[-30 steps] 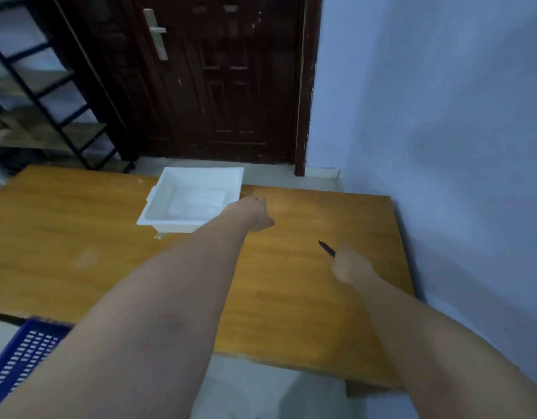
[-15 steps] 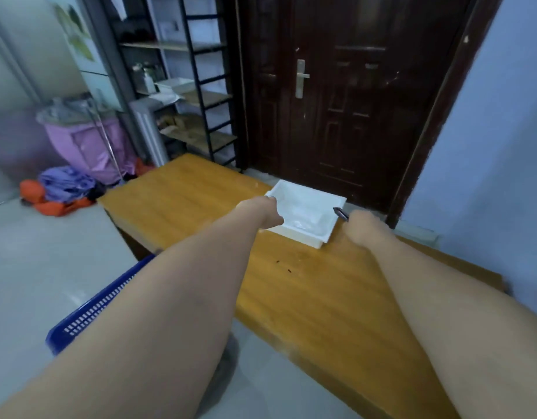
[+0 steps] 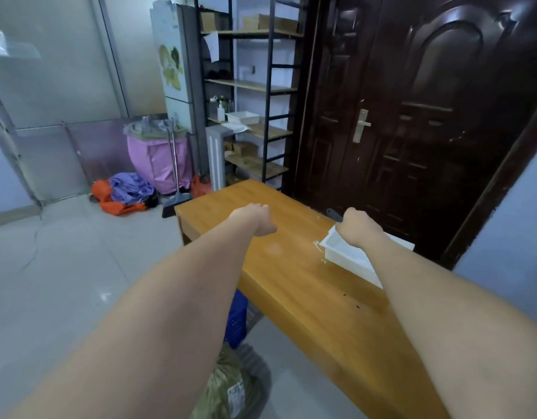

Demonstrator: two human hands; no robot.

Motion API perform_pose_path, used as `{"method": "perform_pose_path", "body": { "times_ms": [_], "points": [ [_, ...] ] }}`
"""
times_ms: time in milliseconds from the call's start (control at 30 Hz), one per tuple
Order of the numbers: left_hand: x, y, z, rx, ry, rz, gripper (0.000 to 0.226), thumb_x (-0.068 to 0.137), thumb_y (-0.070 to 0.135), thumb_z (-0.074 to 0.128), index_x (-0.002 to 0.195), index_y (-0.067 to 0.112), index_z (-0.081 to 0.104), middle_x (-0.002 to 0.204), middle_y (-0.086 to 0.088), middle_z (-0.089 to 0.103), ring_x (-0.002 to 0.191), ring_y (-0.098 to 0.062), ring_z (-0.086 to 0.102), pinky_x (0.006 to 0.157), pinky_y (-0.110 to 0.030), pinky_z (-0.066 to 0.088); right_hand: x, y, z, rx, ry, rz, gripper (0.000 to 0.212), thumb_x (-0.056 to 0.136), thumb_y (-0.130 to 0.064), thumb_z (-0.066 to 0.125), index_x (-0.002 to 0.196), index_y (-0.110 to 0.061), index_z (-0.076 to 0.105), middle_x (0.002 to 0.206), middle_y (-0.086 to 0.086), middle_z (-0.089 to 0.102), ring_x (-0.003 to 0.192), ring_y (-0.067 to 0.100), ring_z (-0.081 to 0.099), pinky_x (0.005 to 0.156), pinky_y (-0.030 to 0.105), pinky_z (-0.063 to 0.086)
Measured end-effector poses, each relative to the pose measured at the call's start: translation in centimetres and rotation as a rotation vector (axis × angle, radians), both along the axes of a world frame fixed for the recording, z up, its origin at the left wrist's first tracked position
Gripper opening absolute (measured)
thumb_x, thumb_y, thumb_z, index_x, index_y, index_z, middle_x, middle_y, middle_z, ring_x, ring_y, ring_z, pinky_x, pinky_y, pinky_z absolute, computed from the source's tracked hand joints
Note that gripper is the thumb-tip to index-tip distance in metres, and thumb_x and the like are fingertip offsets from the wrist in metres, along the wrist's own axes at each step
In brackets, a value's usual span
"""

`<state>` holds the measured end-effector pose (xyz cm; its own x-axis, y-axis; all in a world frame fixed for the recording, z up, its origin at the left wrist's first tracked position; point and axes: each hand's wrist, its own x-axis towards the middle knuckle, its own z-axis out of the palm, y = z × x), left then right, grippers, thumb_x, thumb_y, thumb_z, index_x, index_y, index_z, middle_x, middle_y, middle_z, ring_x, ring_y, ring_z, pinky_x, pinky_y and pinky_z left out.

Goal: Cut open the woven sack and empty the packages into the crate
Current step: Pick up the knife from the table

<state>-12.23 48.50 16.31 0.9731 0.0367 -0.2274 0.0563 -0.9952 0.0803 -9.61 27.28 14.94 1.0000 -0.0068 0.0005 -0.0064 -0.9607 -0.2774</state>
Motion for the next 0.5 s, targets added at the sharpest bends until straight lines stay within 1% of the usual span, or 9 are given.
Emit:
{"method": "perform_pose_path", "body": {
  "times_ms": [100, 233, 500],
  "points": [
    [-0.9, 4.9, 0.0, 0.008, -0.003, 0.02, 0.067, 0.095, 0.042, 0.042, 0.149, 0.013, 0.017, 0.157, -0.008, 0.021, 0.143, -0.028, 0.024, 0.113, -0.046, 0.031, -0.7, 4.8, -0.4, 0.053, 0.026, 0.004, 0.029, 0.094, -0.017, 0.043, 0.117, -0.001, 0.049, 0.104, 0.014, 0.058, 0.082, 0.029, 0.052, 0.068, 0.033, 0.04],
    [-1.1, 10.0, -1.0, 0.006, 0.008, 0.042, 0.068, 0.094, 0.042, 0.043, 0.149, 0.013, 0.017, 0.156, -0.01, 0.022, 0.143, -0.028, 0.023, 0.114, -0.045, 0.03, -1.2, 10.3, -1.3, 0.063, 0.067, 0.02, 0.027, 0.094, -0.016, 0.043, 0.116, -0.004, 0.052, 0.094, 0.01, 0.053, 0.081, 0.03, 0.054, 0.069, 0.032, 0.041],
    [1.0, 15.1, -4.4, -0.014, 0.066, 0.049, 0.067, 0.094, 0.04, 0.044, 0.148, 0.011, 0.019, 0.157, -0.011, 0.022, 0.144, -0.028, 0.021, 0.115, -0.045, 0.026, 0.6, 15.7, -3.4, 0.053, 0.153, 0.039, 0.027, 0.094, -0.017, 0.043, 0.112, -0.004, 0.059, 0.091, 0.009, 0.056, 0.079, 0.028, 0.056, 0.067, 0.031, 0.042]
  ]
}}
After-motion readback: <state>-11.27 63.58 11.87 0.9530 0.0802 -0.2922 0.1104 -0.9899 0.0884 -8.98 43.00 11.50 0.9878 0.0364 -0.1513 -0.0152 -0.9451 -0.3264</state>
